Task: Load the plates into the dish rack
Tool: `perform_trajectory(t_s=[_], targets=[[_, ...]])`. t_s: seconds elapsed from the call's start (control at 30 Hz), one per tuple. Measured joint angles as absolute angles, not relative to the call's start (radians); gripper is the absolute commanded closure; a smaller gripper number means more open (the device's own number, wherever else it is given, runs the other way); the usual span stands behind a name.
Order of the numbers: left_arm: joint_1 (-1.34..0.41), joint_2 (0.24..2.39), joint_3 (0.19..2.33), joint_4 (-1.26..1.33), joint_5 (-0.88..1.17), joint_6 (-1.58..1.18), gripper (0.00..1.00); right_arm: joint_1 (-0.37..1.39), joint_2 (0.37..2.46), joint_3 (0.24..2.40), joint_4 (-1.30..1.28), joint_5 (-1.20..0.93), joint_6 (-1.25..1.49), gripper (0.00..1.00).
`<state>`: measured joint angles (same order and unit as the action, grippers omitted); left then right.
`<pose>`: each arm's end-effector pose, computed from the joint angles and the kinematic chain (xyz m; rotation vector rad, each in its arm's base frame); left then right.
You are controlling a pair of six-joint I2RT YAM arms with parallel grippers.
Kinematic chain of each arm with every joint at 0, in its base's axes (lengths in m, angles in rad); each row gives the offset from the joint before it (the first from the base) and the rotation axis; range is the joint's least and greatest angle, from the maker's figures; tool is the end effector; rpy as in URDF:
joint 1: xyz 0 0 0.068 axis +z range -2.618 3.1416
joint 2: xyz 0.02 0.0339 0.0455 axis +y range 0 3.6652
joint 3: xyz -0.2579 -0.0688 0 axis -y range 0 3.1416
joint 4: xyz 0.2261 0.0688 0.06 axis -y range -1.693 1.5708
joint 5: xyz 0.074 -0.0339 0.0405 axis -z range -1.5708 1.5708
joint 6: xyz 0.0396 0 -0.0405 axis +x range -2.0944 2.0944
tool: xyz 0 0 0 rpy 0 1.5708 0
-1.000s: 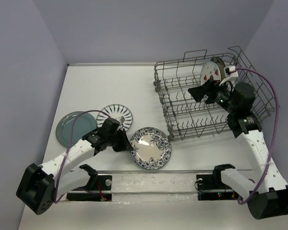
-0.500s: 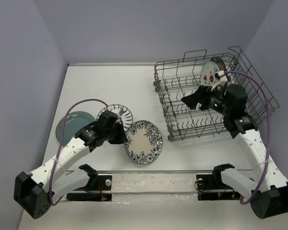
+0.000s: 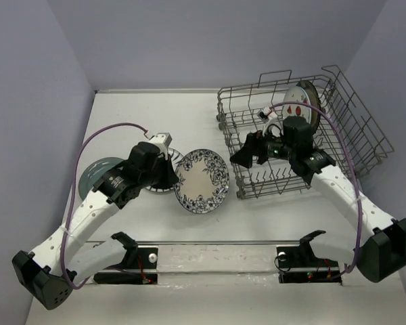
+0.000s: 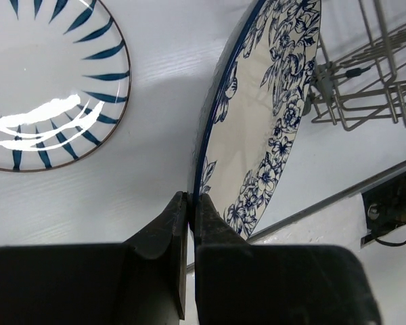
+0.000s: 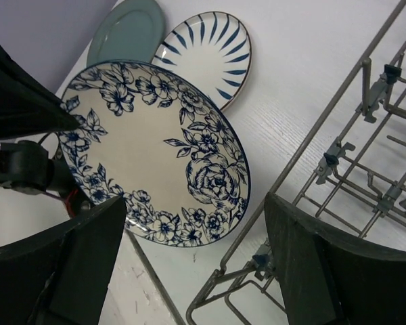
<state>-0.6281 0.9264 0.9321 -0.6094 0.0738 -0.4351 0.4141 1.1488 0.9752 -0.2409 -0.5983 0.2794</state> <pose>0.1474 -0.1106 0.3165 0.2608 2.2404 -0.6720 0.2154 0.1190 0.3258 -0.5409 1.9858 1.0327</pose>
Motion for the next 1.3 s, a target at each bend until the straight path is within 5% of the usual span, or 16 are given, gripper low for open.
perform_trajectory(t_s=[0.53, 0.57, 0.7, 0.87, 1.1, 1.3], targets=[[-0.628, 0.928, 1.209, -0.641, 0.086, -0.406, 0.94, 0.422, 1.416, 1.195, -0.245, -0.686, 0.069, 0.12], [-0.628, 0.929, 1.219, -0.641, 0.086, -0.403, 0.94, 0.422, 1.42, 1.195, -0.247, -0.714, 0.065, 0.15], [-0.627, 0.929, 1.229, -0.626, 0.114, -0.404, 0.95, 0.422, 1.411, 1.168, -0.179, -0.849, 0.075, 0.58], [-0.623, 0.912, 1.205, -0.588, 0.129, -0.399, 0.94, 0.408, 1.335, 1.037, -0.005, -0.988, 0.196, 0.88], [-0.606, 0.887, 1.131, -0.476, 0.125, -0.387, 0.94, 0.38, 1.261, 0.964, 0.134, -1.036, 0.36, 0.93], [-0.606, 0.907, 1.099, -0.287, 0.118, -0.405, 0.32, 0.331, 1.181, 0.958, 0.135, -0.932, 0.397, 0.93]])
